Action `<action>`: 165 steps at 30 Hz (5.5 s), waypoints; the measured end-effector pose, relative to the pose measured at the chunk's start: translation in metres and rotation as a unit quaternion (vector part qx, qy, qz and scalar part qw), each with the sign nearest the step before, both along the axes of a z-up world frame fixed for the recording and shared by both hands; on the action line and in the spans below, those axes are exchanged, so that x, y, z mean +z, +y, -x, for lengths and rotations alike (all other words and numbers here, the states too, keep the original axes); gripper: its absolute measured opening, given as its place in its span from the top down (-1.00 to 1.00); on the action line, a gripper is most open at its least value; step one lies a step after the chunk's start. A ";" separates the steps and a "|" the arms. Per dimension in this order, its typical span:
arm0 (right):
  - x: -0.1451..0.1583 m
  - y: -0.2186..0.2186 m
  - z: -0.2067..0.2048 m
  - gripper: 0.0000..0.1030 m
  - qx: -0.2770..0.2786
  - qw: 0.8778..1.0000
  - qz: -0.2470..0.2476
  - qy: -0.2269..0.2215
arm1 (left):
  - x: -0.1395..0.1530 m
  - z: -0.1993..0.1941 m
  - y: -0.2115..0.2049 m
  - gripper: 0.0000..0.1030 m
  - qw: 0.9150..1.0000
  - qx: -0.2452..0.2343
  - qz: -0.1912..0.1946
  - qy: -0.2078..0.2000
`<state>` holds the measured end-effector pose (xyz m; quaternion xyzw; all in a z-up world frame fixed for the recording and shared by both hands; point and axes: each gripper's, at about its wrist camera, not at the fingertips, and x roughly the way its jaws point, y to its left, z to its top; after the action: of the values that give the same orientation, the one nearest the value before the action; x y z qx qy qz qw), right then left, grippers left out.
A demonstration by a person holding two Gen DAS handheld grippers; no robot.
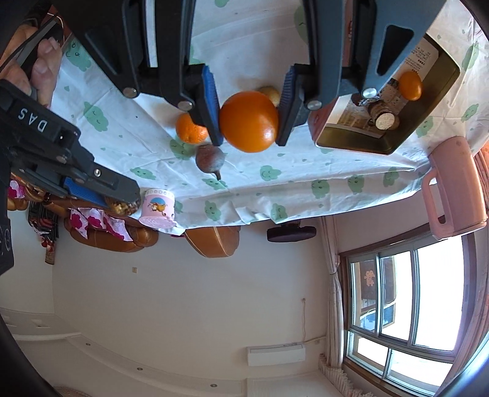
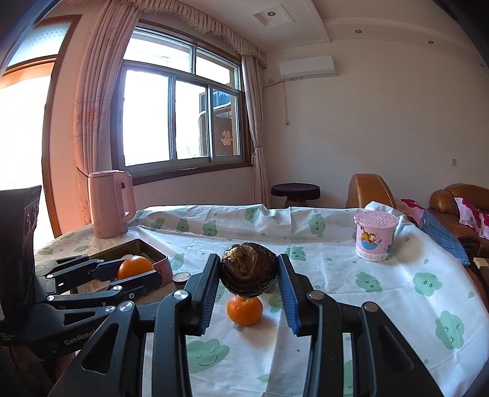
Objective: Organize fruits
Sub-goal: 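Carry the orange with the left tool while the right tool carries the dark fruit toward the tin, then lower the orange with the left tool while the right tool lowers the dark fruit into the tin, then open the left tool releasing the orange while the right tool releases the dark fruit, then grasp a small yellow-brown round fruit with the right tool while the left tool moves toward an orange, then grasp the orange with the left tool while the right tool holds the yellow-brown fruit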
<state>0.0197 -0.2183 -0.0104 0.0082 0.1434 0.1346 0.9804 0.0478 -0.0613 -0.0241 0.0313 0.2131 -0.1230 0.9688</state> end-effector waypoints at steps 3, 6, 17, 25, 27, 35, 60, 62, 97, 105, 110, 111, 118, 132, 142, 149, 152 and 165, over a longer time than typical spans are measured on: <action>0.007 0.017 -0.006 0.23 0.016 1.000 0.006 -0.004 | 0.001 -0.003 0.018 0.30 1.000 0.019 0.005 0.000; 0.012 0.035 -0.012 0.23 0.033 0.999 0.015 -0.007 | 0.002 -0.003 0.035 0.30 0.999 0.035 0.011 -0.001; 0.017 0.095 -0.035 0.23 0.086 0.996 0.028 0.001 | -0.007 -0.013 0.085 0.30 0.995 0.095 0.015 0.007; 0.010 0.135 -0.051 0.23 0.121 0.992 0.043 0.014 | -0.013 -0.016 0.114 0.30 0.991 0.128 0.022 0.019; 0.008 0.144 -0.054 0.23 0.127 0.991 0.046 0.017 | -0.013 -0.016 0.119 0.30 0.991 0.133 0.023 0.021; -0.008 0.171 -0.063 0.22 0.154 0.986 0.058 0.041 | -0.020 -0.018 0.139 0.30 0.987 0.153 0.027 0.032; -0.044 0.208 -0.076 0.22 0.184 0.975 0.086 0.095 | -0.031 -0.028 0.164 0.29 0.983 0.154 0.056 0.076; -0.045 0.209 -0.078 0.22 0.186 0.974 0.087 0.101 | -0.032 -0.029 0.166 0.29 0.983 0.153 0.061 0.082; -0.046 0.110 -0.086 -0.17 0.093 0.984 0.095 0.121 | -0.023 -0.014 0.172 -0.82 0.975 0.198 0.092 0.029; -0.066 0.132 -0.098 0.16 0.118 0.966 0.133 0.188 | -0.021 -0.014 0.169 -0.82 0.976 0.194 0.090 0.028; -0.078 0.137 -0.109 0.46 0.121 0.955 0.147 0.230 | -0.020 -0.014 0.161 -0.82 0.979 0.185 0.084 0.028; -0.079 0.137 -0.110 0.46 0.121 0.954 0.145 0.232 | -0.020 -0.014 0.158 -0.82 0.979 0.183 0.083 0.028; -0.066 0.118 -0.099 0.47 0.107 0.968 0.109 0.197 | -0.016 -0.015 0.134 -0.82 0.985 0.157 0.068 0.023; -0.042 0.006 -0.088 0.47 -0.044 0.987 0.062 0.139 | -0.009 -0.041 0.036 -0.82 0.997 0.058 0.042 0.037; -0.051 -0.040 -0.094 0.47 -0.089 0.982 0.041 0.160 | -0.031 -0.080 -0.041 -0.80 0.993 -0.008 0.048 0.106; -0.053 -0.056 -0.093 0.47 -0.094 0.981 0.013 0.167 | -0.045 -0.100 -0.071 -0.66 0.987 -0.033 0.030 0.157; -0.053 -0.056 -0.094 0.47 -0.094 0.981 0.011 0.168 | -0.052 -0.106 -0.080 -0.53 0.982 -0.042 0.013 0.181; -0.054 -0.056 -0.095 0.47 -0.086 0.982 0.012 0.170 | -0.059 -0.113 -0.080 0.06 0.976 -0.060 0.029 0.209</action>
<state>0.1151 -0.2740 -0.0643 0.0314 0.3086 0.0451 0.9496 0.1608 -0.1410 -0.0826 -0.0108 0.4045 -0.1914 0.8943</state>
